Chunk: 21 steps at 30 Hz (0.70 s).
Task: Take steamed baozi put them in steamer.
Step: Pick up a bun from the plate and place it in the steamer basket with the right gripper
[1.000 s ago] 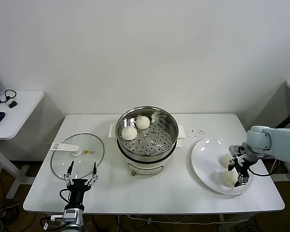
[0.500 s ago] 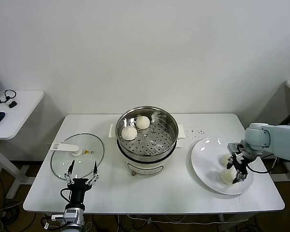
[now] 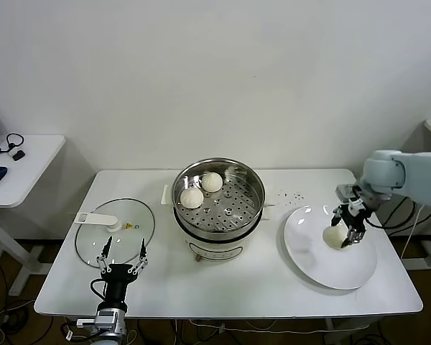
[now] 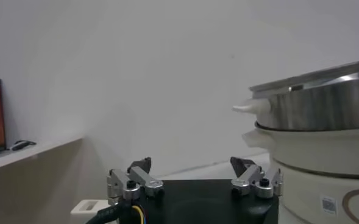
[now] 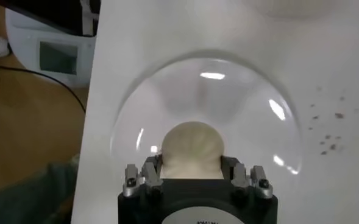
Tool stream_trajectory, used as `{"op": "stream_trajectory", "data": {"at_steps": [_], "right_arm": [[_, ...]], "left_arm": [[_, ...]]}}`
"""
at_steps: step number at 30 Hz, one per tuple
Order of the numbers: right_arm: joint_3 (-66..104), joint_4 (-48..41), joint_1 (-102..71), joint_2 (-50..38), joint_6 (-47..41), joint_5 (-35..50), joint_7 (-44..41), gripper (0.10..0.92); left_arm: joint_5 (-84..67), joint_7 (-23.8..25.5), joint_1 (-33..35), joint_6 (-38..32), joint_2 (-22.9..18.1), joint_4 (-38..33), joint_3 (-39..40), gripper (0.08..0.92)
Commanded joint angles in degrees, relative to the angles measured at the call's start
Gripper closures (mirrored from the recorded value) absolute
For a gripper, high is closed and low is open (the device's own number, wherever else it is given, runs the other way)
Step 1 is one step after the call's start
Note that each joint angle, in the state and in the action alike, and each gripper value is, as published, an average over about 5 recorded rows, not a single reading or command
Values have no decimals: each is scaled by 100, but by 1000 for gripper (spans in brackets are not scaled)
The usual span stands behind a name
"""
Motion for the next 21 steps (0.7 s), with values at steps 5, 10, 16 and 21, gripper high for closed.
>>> {"op": "stream_trajectory", "data": {"at_steps": [5,10,16,21], "right_arm": [[201,-236,1263,1161,1008,609,-481,387],[438,-374,1353,1666,1756,348,-443,382],[687,-290,1308,2067,2545,173,-118,389],[703,-340,1247,2336,3696,-383,406,389]], "left_arm": [[5,6,-33,25,-56,-5,50,177],[24,3,-52,27,-60,34,79,177],[16,-1,-55,27,-58,63,57,177],[7,-5,-58,27,-62,97,43,177]]}}
